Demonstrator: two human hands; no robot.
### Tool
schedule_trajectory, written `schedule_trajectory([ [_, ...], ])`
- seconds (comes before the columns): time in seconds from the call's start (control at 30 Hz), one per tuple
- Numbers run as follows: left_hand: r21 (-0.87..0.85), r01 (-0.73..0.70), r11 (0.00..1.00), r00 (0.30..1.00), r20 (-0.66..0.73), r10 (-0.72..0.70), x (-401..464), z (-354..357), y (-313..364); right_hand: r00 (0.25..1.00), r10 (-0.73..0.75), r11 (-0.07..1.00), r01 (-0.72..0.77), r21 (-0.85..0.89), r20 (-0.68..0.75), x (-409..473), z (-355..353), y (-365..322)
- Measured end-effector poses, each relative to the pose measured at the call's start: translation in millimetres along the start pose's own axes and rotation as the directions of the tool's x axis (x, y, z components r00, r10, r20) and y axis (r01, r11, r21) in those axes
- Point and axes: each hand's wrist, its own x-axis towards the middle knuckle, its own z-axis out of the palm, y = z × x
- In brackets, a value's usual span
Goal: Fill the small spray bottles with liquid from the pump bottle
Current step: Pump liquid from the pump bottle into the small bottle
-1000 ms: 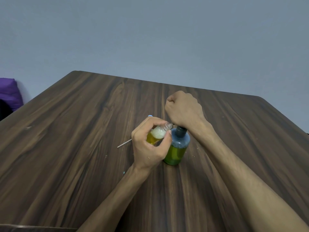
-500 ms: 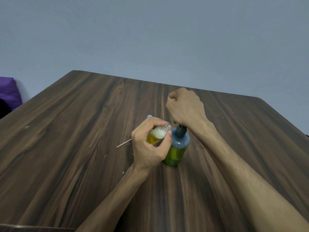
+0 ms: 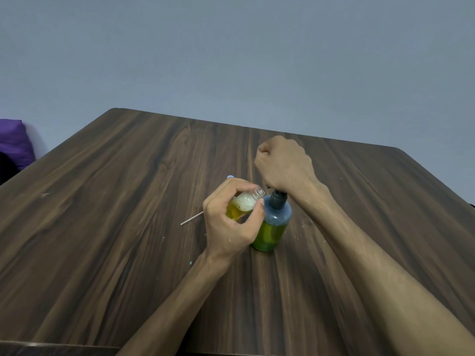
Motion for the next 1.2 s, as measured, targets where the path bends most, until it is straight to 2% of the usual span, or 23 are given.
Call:
schedule_trajectory([
  [0.07,0.005,-0.004,1.000,1.000,0.002,0.004,0.5,-0.6,0.5,0.999,-0.011,1.000,0.012,0.014,-0.034,1.7,0.0,-0.4],
  [0.23,0.002,0.005,1.000,1.000,0.007,-0.005,0.7,-1.4,-0.4,0.999,0.005,1.000,-0.005,-0.002,0.034,0.5,4.4,-1.9],
  [0.37,0.016,-0.008,1.000,1.000,0.008,0.007,0.8,-1.0,1.1,1.000,-0.009,0.999,0.010,0.036,-0.015,2.8,-0.5,0.1],
  [0.5,0.015,0.002,1.000,1.000,0.002,-0.002,0.6,-0.2,1.1,0.999,0.005,1.000,-0.005,-0.003,0.040,-0.2,4.5,-1.1],
  [0.63,0.018,-0.015,1.000,1.000,0.007,0.015,-0.4,-1.5,1.4,0.999,-0.013,0.999,0.014,0.042,-0.032,0.9,0.0,1.3],
  [0.8,0.026,0.002,1.000,1.000,0.003,-0.002,0.0,-0.5,0.0,1.000,-0.001,1.000,0.000,0.002,0.024,0.1,5.0,-3.4],
  [0.93,0.018,-0.007,1.000,1.000,-0.002,0.008,0.4,-0.3,1.2,0.999,-0.013,0.999,0.014,0.029,-0.034,1.5,-0.6,-1.0],
  [1.07,0.018,-0.001,1.000,1.000,-0.008,0.001,0.8,0.3,1.1,1.000,-0.005,1.000,0.005,-0.001,0.023,-1.1,1.9,-0.4],
  [1.2,0.023,-0.009,1.000,1.000,-0.005,0.009,0.6,-0.1,1.8,1.000,-0.013,1.000,0.014,-0.023,0.012,-0.7,0.3,-2.7],
])
